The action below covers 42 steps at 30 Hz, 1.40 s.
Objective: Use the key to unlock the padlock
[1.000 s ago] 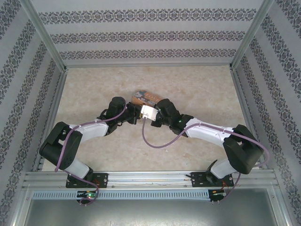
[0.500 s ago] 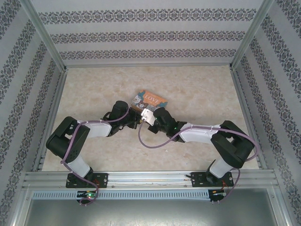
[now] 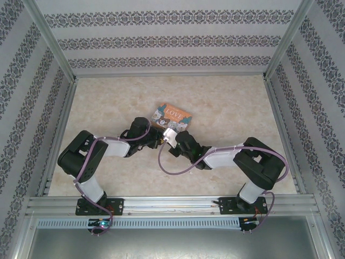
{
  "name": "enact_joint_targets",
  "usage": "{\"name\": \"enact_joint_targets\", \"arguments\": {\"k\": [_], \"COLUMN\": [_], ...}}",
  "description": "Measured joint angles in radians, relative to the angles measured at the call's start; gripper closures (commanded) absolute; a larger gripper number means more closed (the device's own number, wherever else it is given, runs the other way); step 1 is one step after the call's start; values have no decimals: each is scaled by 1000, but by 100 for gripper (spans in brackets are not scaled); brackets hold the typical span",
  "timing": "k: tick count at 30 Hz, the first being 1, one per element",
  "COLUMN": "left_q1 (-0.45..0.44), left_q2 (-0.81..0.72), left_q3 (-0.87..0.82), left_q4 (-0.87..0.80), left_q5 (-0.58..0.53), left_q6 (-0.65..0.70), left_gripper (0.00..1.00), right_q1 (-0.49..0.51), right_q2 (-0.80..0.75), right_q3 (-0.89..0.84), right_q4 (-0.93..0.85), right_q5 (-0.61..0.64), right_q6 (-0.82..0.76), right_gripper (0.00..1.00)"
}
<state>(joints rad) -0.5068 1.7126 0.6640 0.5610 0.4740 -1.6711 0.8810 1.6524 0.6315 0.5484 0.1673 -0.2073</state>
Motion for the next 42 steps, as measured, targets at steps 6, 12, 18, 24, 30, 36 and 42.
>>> {"name": "enact_joint_targets", "arguments": {"k": [6, 12, 18, 24, 30, 36, 42], "left_q1": [-10, -3, 11, 29, 36, 38, 38], "left_q2": [-39, -181, -306, -391, -448, -539, -620], "left_q3": [2, 30, 104, 139, 187, 198, 201], "left_q4": [-70, -252, -461, -619, -730, -778, -795], "left_q5": [-1, -39, -112, -216, -325, -443, -540], "left_q6": [71, 196, 368, 523, 679, 834, 959], "left_gripper": [62, 43, 37, 34, 29, 26, 25], "right_q1": [7, 7, 4, -11, -34, -64, -145], "right_q2": [0, 0, -3, -30, -45, -82, -138], "right_q3": [-21, -50, -87, -125, -180, -234, -298], "right_q4": [42, 89, 137, 182, 250, 287, 315], "right_q5": [-3, -4, -19, -35, -46, -56, -105], "right_q6": [52, 113, 196, 307, 436, 562, 695], "right_gripper": [100, 100, 100, 100, 100, 100, 100]}}
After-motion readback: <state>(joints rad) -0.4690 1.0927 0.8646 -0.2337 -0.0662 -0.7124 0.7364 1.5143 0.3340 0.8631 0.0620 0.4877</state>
